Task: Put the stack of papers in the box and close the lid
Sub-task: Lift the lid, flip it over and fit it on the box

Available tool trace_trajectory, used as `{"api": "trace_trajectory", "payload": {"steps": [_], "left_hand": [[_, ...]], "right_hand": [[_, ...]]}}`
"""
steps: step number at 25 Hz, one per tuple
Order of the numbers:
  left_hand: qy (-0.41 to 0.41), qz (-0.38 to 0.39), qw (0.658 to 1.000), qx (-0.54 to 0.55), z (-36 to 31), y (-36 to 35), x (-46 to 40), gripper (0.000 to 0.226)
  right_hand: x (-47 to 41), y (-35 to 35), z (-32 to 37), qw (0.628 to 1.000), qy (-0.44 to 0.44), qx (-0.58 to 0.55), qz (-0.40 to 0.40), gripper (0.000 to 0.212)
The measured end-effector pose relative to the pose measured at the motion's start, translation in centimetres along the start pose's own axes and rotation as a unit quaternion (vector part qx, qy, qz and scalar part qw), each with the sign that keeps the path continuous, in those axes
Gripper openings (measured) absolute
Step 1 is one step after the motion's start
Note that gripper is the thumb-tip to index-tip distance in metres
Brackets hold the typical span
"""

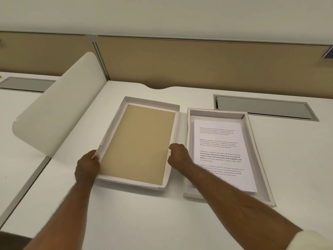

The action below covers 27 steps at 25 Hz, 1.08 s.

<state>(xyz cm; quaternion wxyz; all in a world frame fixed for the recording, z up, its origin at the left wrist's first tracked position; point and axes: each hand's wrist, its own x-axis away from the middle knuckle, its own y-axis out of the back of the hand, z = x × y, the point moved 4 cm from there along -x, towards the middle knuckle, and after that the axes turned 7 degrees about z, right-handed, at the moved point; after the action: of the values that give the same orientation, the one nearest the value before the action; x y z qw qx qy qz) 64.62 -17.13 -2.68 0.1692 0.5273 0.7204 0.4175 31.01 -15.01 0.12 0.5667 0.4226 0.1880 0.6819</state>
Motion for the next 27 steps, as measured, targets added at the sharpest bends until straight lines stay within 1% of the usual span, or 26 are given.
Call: {"api": "trace_trajectory", "payload": {"steps": [2, 4, 5, 6, 7, 8, 9, 10, 11, 12, 13, 17, 19, 21, 22, 23, 24, 25, 26, 27], "left_hand": [[-0.013, -0.035, 0.998, 0.043, -1.1, 1.0, 0.3, 0.034], [-0.063, -0.068, 0.991, 0.092, -2.9, 2.1, 0.8, 0.037], [-0.086, -0.074, 0.986, 0.122, -3.8, 2.5, 1.1, 0.037], [-0.096, -0.062, 0.980, 0.163, -4.7, 2.8, 1.2, 0.038], [-0.086, -0.023, 0.972, 0.218, -5.5, 2.9, 1.2, 0.040], [-0.064, 0.033, 0.957, 0.282, -6.5, 2.9, 1.3, 0.044], [-0.041, 0.090, 0.940, 0.326, -7.5, 2.9, 1.4, 0.048], [-0.031, 0.137, 0.930, 0.341, -8.6, 2.8, 1.6, 0.049], [-0.033, 0.166, 0.926, 0.339, -9.7, 2.8, 2.0, 0.047], [-0.041, 0.175, 0.923, 0.340, -10.8, 2.8, 2.5, 0.045], [-0.056, 0.167, 0.921, 0.347, -12.1, 2.9, 3.4, 0.043], [-0.153, 0.070, 0.906, 0.389, -18.0, 2.6, 8.1, 0.030], [-0.180, -0.002, 0.908, 0.379, -20.8, 1.6, 10.9, 0.023], [-0.192, -0.095, 0.912, 0.350, -23.6, 0.5, 14.0, 0.014], [-0.193, -0.141, 0.911, 0.336, -24.9, -0.2, 15.7, 0.013], [-0.194, -0.182, 0.907, 0.326, -26.2, -0.9, 17.4, 0.014], [-0.195, -0.211, 0.901, 0.324, -27.3, -1.7, 19.1, 0.016], [-0.197, -0.227, 0.896, 0.326, -28.4, -2.4, 20.7, 0.018], [-0.203, -0.239, 0.892, 0.327, -29.4, -3.1, 22.3, 0.018], [-0.215, -0.248, 0.887, 0.323, -30.4, -3.6, 23.7, 0.018]], "right_hand": [[0.1, 1.1, 0.6, 0.999, 0.013, -0.029, -0.045, 0.039], [0.1, 2.9, 1.2, 0.993, 0.028, -0.057, -0.095, 0.042], [0.0, 4.1, 1.4, 0.989, 0.034, -0.071, -0.122, 0.045], [0.0, 5.3, 1.5, 0.984, 0.038, -0.089, -0.150, 0.048], [0.0, 6.7, 1.4, 0.977, 0.041, -0.110, -0.180, 0.049], [0.2, 8.3, 1.4, 0.968, 0.042, -0.131, -0.208, 0.050], [0.4, 9.8, 1.2, 0.960, 0.045, -0.151, -0.231, 0.050], [0.6, 11.3, 1.1, 0.952, 0.052, -0.168, -0.250, 0.051], [0.8, 12.7, 0.9, 0.945, 0.063, -0.178, -0.267, 0.050], [1.1, 14.0, 0.7, 0.939, 0.076, -0.182, -0.280, 0.049], [1.5, 15.5, 0.4, 0.934, 0.088, -0.183, -0.293, 0.048], [3.1, 20.8, -0.8, 0.924, 0.112, -0.175, -0.321, 0.038], [4.5, 23.0, -0.8, 0.917, 0.133, -0.143, -0.349, 0.032], [6.6, 24.3, 0.2, 0.904, 0.171, -0.132, -0.368, 0.029], [7.7, 24.6, 1.1, 0.903, 0.202, -0.149, -0.350, 0.034], [8.8, 24.7, 2.1, 0.907, 0.232, -0.176, -0.304, 0.043], [9.8, 24.5, 3.1, 0.913, 0.255, -0.207, -0.243, 0.054], [10.8, 24.2, 4.1, 0.915, 0.270, -0.233, -0.186, 0.066], [11.9, 23.9, 4.9, 0.914, 0.281, -0.251, -0.149, 0.076], [12.7, 23.7, 5.5, 0.909, 0.290, -0.266, -0.137, 0.081]]}}
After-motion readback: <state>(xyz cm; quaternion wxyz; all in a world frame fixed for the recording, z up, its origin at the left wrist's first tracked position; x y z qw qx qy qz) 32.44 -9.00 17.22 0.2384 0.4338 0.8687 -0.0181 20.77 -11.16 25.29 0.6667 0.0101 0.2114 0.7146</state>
